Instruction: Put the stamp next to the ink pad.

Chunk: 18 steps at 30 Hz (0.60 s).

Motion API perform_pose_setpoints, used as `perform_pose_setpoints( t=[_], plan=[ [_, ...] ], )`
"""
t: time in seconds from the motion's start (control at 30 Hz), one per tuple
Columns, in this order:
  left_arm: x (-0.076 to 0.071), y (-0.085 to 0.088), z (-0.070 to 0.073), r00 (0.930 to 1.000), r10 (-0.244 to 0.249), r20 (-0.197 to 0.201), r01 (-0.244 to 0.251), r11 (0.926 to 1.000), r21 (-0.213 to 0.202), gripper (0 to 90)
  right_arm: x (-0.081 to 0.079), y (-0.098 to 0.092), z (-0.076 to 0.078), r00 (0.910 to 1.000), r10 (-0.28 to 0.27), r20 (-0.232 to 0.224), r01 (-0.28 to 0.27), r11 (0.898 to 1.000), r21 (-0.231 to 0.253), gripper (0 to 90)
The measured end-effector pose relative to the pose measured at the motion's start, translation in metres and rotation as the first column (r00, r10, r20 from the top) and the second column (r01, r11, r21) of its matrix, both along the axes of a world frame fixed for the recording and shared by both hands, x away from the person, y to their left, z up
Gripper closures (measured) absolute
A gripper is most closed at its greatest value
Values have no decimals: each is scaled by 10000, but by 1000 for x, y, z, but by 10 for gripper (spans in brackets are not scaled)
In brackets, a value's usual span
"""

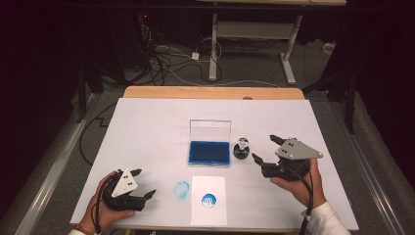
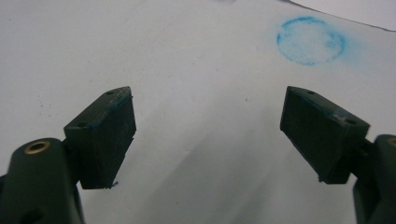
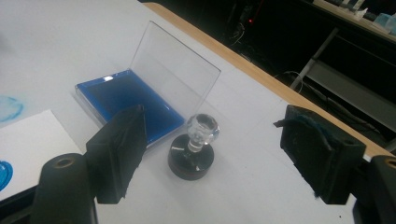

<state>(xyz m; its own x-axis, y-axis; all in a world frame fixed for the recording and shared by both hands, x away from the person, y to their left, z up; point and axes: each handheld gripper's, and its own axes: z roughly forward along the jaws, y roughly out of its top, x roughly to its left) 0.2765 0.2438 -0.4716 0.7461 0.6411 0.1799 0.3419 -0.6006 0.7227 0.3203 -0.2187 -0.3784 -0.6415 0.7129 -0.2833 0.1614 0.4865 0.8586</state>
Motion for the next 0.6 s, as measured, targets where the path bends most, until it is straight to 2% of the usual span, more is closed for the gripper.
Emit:
perform_pose_setpoints(
  t=[0.47, 0.6],
  plan=[
    [0, -2, -1, 10000, -53, 25, 53, 9999, 107, 176, -16, -8, -10, 9996, 84, 280, -78, 9997, -213, 233],
    [0, -2, -1, 10000, -62, 38, 62, 9999, 140, 176, -21, -14, -14, 9990, 90, 441, -93, 9999, 62, 227]
  ],
)
